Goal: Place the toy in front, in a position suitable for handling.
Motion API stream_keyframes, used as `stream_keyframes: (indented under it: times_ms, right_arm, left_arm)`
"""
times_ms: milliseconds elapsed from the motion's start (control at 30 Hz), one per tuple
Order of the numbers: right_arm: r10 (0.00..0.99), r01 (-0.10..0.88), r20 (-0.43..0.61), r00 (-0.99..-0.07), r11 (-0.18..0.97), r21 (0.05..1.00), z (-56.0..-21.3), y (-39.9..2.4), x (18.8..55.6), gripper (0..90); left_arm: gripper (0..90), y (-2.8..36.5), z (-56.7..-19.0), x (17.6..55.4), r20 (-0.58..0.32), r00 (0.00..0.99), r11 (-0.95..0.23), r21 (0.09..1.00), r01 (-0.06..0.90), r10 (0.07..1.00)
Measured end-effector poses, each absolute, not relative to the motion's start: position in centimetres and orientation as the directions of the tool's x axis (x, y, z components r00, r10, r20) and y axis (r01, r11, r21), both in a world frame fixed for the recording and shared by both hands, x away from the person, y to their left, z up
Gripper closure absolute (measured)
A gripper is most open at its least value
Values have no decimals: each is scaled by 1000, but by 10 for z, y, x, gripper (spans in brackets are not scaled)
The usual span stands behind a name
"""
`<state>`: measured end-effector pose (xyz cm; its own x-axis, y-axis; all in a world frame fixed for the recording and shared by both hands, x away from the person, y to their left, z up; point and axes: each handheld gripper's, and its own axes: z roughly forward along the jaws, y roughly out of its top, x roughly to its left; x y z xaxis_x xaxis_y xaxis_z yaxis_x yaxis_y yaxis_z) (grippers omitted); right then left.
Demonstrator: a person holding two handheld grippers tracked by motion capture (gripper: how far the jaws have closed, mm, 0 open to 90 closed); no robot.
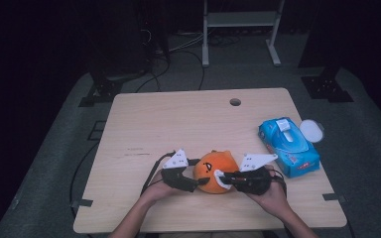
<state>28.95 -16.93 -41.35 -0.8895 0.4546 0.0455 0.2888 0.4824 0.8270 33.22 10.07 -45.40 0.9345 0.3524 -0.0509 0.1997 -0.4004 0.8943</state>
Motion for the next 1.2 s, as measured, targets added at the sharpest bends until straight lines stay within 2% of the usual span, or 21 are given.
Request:
stream_keyframes:
  times_ms: [233, 300, 433, 533, 600, 667, 767, 867, 967, 1100, 1200]
  right_arm:
    - [569, 364, 74, -819, 414, 834, -413, -207, 307, 811]
    - [575, 380, 93, -813, 403, 833, -416, -212, 309, 810]
    - [548, 378, 106, -830, 414, 828, -417, -202, 306, 810]
    - [491, 368, 137, -860, 412, 833, -418, -188, 299, 811]
    - [468, 349, 125, -875, 431, 832, -417, -179, 293, 809]
    - [475, 325, 87, -876, 446, 834, -415, -177, 291, 809]
    - [517, 358, 113, -849, 404, 842, -414, -190, 298, 808]
    - [557, 394, 139, -819, 368, 842, -418, -205, 306, 808]
    - [588, 404, 124, -799, 373, 835, -419, -212, 309, 808]
    - [571, 410, 142, -809, 375, 831, -421, -212, 306, 808]
    - [537, 393, 135, -833, 403, 826, -422, -201, 300, 808]
  left_arm:
    - [302, 106, -458, 329, -42, 931, -408, 891, 200, 363]
    - [286, 104, -456, 329, -42, 932, -408, 892, 197, 359]
    - [95, 99, -450, 329, -99, 922, -367, 897, 245, 373]
    - [93, 94, -449, 329, -71, 926, -387, 894, 223, 370]
    - [142, 95, -452, 328, -49, 931, -403, 892, 204, 362]
    - [213, 98, -453, 329, -34, 930, -410, 891, 194, 366]
    - [245, 101, -455, 330, -46, 927, -400, 893, 205, 372]
    - [248, 102, -456, 330, -37, 930, -404, 894, 195, 366]
    - [248, 103, -457, 330, -33, 932, -407, 894, 189, 361]
    - [249, 102, -456, 330, -31, 938, -406, 896, 179, 346]
    - [171, 99, -450, 327, -42, 941, -411, 893, 186, 335]
